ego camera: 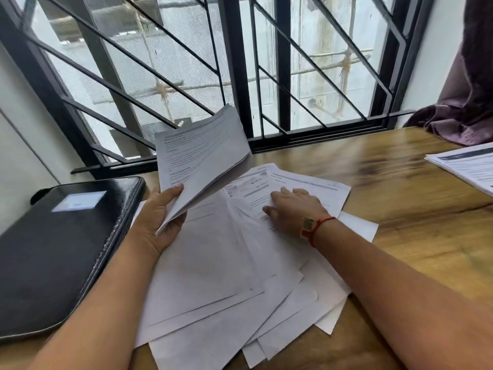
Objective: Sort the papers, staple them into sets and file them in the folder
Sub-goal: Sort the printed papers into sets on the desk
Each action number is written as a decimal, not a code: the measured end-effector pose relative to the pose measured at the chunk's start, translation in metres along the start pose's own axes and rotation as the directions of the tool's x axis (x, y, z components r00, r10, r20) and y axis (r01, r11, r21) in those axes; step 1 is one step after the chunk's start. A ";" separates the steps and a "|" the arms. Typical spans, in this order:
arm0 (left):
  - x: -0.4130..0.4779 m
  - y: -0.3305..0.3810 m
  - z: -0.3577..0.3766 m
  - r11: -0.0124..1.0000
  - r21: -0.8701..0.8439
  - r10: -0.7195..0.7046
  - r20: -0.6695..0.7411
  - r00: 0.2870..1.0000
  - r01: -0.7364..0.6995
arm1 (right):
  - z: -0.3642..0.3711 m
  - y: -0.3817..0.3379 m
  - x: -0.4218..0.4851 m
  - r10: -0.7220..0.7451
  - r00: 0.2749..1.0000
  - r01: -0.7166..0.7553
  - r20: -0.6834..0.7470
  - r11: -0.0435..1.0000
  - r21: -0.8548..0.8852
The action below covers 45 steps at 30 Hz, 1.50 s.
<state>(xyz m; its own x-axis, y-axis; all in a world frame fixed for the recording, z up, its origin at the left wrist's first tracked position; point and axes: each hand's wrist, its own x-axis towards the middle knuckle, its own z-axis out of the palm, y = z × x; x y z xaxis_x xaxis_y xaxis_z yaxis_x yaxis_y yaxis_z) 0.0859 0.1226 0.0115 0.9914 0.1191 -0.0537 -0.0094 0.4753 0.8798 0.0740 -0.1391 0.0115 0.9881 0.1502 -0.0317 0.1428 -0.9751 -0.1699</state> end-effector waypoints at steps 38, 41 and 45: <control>-0.013 0.010 0.013 0.995 -0.084 0.063 0.175 0.982 -0.049 | -0.115 0.061 0.017 0.440 0.627 0.075 -0.643 0.788 0.612; -0.018 0.012 0.017 0.994 -0.090 0.083 0.205 0.975 -0.065 | -0.120 0.062 0.016 0.455 0.647 0.161 -0.612 0.703 0.693; -0.021 0.013 0.019 0.995 -0.096 0.059 0.214 0.975 -0.039 | -0.105 0.053 0.010 0.436 0.783 0.225 -0.444 0.466 0.856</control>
<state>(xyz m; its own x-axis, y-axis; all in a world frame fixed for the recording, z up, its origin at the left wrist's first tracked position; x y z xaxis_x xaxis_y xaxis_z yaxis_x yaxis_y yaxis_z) 0.0674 0.1096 0.0332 0.9940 -0.0426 0.1005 -0.0604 0.5521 0.8316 0.0974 -0.2066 0.1052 0.8610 -0.3802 0.3379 0.2405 -0.2811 -0.9291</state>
